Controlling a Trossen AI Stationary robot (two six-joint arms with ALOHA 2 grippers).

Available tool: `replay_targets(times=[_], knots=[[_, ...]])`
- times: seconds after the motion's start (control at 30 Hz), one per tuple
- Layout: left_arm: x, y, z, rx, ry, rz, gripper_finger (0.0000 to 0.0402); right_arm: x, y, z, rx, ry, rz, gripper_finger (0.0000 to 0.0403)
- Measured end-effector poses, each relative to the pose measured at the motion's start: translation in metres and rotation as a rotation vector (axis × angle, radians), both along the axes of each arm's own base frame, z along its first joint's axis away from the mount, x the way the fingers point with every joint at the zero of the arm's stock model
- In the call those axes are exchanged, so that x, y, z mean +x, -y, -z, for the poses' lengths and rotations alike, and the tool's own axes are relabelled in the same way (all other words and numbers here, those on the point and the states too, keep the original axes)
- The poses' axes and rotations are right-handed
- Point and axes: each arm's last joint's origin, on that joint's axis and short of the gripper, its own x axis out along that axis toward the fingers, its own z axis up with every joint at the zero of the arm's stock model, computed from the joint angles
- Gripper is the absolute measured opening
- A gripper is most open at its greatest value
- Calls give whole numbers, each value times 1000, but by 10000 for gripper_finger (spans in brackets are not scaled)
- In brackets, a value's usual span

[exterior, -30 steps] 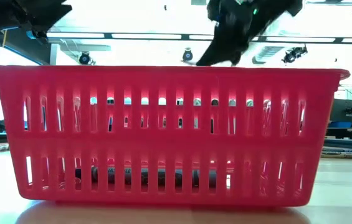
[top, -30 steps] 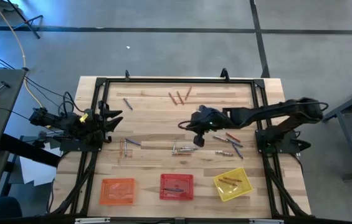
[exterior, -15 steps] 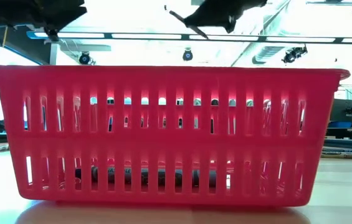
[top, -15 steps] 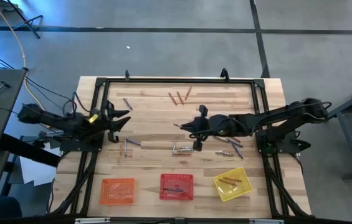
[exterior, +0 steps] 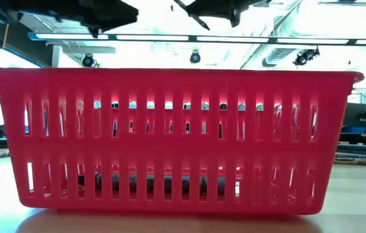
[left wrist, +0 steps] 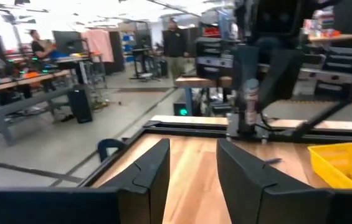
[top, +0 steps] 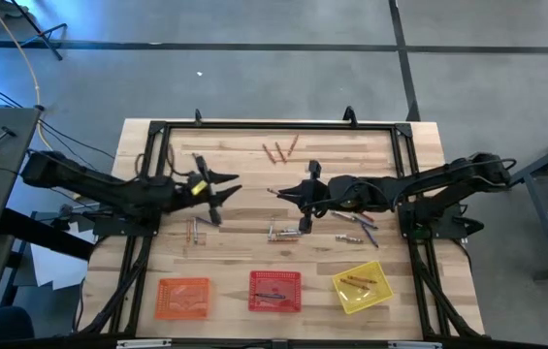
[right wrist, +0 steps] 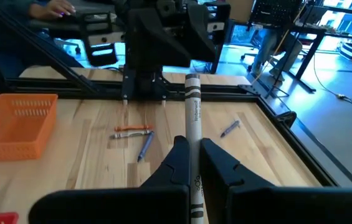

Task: Sort crayons
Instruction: Put the gray crayon into the orange bin

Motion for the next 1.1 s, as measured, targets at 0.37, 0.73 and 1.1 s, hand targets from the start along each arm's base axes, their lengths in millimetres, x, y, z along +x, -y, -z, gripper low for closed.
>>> replay_targets(times=[0.37,0.73,1.1], knots=[[47,10,-7,12,-19,151,117,-1,3,1,-33,-13,109,1],[58,12,-6,37,-38,156,117,-2,4,4,-36,-44,130,1],[58,12,-6,55,-41,143,118,-4,-9,5,-28,-50,83,1]])
